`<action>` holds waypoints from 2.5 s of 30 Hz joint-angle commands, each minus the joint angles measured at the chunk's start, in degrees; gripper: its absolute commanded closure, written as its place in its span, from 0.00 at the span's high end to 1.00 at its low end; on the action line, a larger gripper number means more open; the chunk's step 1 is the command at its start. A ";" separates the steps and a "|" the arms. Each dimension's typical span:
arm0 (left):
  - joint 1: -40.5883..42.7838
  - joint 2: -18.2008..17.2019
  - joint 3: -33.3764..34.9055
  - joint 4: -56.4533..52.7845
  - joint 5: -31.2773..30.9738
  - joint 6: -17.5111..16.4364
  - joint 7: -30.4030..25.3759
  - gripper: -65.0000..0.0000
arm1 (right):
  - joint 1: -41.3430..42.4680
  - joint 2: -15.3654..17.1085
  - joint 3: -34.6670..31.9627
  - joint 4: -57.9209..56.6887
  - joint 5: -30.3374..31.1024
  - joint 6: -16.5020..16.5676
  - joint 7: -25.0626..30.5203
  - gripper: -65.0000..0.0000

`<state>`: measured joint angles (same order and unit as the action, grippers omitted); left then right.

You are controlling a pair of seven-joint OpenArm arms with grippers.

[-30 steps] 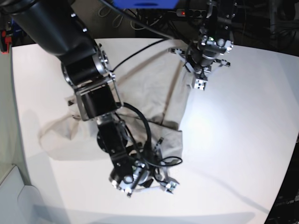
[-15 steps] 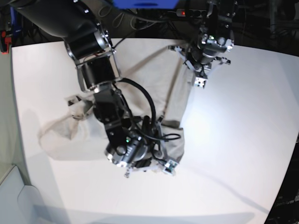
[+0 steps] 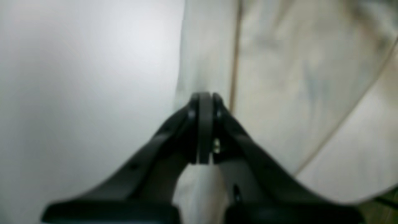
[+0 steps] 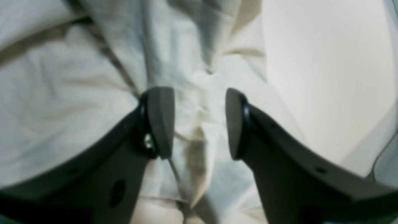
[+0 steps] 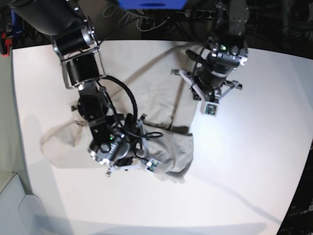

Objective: Layout the t-shirt on the table in an organized manner, then fold the t-shirt properly
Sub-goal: 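Lower the left gripper onto the t-shirt's edge and grasp, then pull the t-shirt apart between both grippers to spread it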

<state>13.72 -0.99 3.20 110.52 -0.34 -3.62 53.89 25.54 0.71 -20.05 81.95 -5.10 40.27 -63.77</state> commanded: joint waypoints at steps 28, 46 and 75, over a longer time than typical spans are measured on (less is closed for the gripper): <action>-5.14 -0.72 -0.43 -19.84 -0.06 0.23 -5.40 0.00 | 2.72 -4.62 0.14 -12.11 -0.13 -0.27 9.57 0.42; -3.47 -1.51 -3.25 -19.84 -0.06 0.06 -5.40 0.00 | 5.54 -3.74 6.12 -13.16 -0.13 -0.27 12.56 0.00; 6.11 -0.98 -15.82 0.73 -0.14 0.06 -4.88 0.00 | 13.36 -4.01 24.41 -13.16 -0.04 -0.27 12.12 0.00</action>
<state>19.97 -1.85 -12.34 110.28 -0.58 -3.62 49.69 36.82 -3.42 4.45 67.81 -5.72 40.27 -53.10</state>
